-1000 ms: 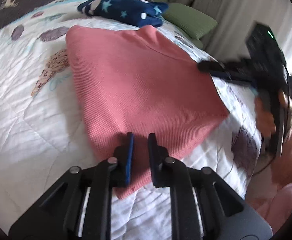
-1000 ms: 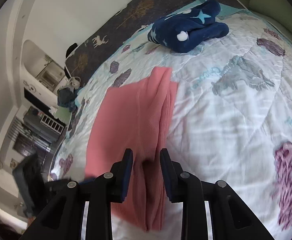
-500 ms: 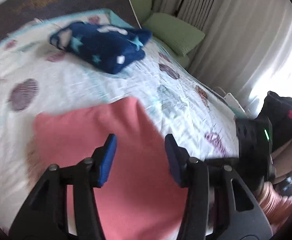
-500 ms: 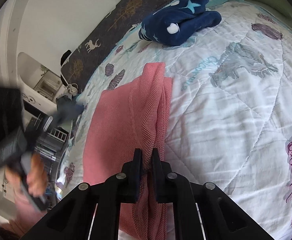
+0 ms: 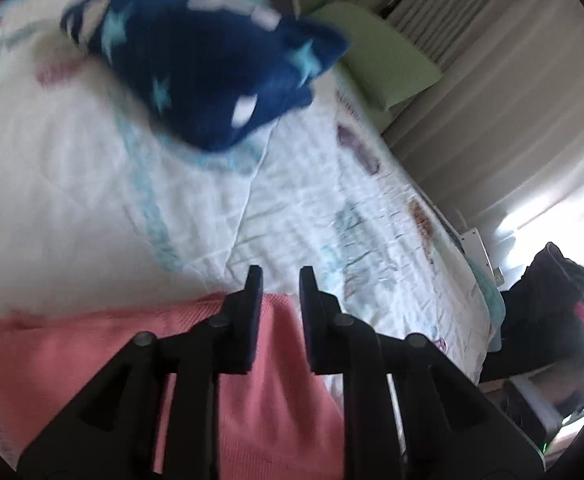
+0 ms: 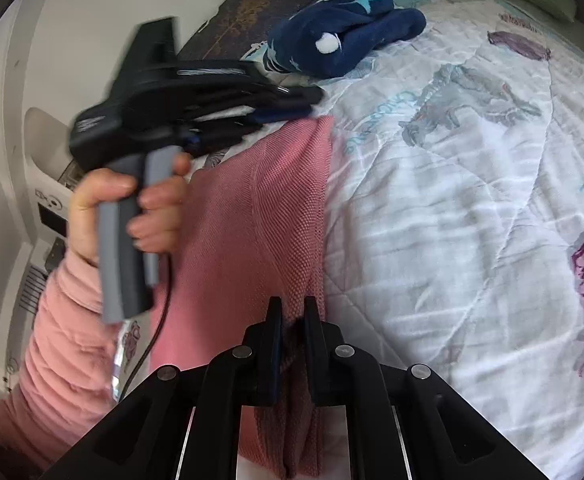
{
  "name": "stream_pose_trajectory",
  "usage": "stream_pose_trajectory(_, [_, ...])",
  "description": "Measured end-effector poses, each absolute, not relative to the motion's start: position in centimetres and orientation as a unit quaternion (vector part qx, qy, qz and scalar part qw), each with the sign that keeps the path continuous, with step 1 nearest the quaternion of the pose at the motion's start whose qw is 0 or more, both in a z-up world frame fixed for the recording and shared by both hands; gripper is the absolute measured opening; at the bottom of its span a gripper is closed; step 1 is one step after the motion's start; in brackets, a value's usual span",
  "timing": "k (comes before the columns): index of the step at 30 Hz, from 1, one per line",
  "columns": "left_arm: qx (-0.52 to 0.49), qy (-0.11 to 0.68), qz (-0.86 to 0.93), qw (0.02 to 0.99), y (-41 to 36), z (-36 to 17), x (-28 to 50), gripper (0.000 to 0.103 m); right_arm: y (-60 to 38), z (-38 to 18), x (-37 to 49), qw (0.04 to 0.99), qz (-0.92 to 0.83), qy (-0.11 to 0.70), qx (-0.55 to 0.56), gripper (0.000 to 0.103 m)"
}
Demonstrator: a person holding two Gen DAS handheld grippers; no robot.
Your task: Fold small clothes
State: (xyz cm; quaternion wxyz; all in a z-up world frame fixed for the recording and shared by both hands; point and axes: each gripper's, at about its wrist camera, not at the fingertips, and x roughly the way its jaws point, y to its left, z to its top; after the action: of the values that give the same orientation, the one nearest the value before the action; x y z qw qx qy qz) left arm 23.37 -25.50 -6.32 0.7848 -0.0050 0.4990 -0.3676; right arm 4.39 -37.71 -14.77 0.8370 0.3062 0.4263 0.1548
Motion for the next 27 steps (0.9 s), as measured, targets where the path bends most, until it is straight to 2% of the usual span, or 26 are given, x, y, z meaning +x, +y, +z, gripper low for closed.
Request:
stream_pose_trajectory(2, [0.011, 0.466, -0.374, 0.802, -23.8, -4.4, 21.5, 0.036, -38.1, -14.3, 4.0, 0.841, 0.149, 0.425, 0.298, 0.017])
stream_pose_trajectory(5, [0.026, 0.435, -0.374, 0.818, -20.4, -3.5, 18.5, 0.046, -39.2, -13.1, 3.3, 0.853, 0.140, 0.404, 0.298, 0.020])
stream_pose_trajectory(7, [0.043, 0.437, -0.358, 0.824, -18.3, -4.5, 17.3, 0.046, -39.5, -12.0, 3.2, 0.864, 0.145, 0.381, 0.296, 0.020])
stream_pose_trajectory(9, [0.089, 0.469, -0.278, 0.834, -16.1, -7.7, 17.0, 0.046, -39.4, -10.9, 3.5, 0.871, 0.158, 0.363, 0.292, 0.021])
stream_pose_trajectory(11, [0.061, 0.475, -0.263, 0.837, -13.9, -9.8, 16.9, 0.042, -38.5, -10.2, 4.6, 0.868, 0.189, 0.357, 0.289, 0.021])
stream_pose_trajectory(14, [0.016, 0.458, -0.264, 0.849, -12.4, -9.2, 16.1, 0.042, -36.3, -11.6, 6.8, 0.859, 0.199, 0.393, 0.263, 0.022])
stream_pose_trajectory(16, [0.017, 0.459, -0.256, 0.851, -12.6, -8.3, 15.4, 0.042, -34.9, -14.1, 7.5, 0.866, 0.112, 0.452, 0.183, 0.025])
stream_pose_trajectory(22, [0.029, 0.427, -0.283, 0.858, -12.8, -5.4, 12.4, 0.046, -36.8, -12.0, 5.2, 0.882, 0.108, 0.407, 0.211, 0.028])
stream_pose_trajectory(27, [0.031, 0.417, -0.276, 0.865, -13.4, -5.5, 13.5, 0.051, -35.9, -9.2, 7.9, 0.894, 0.141, 0.378, 0.196, 0.029])
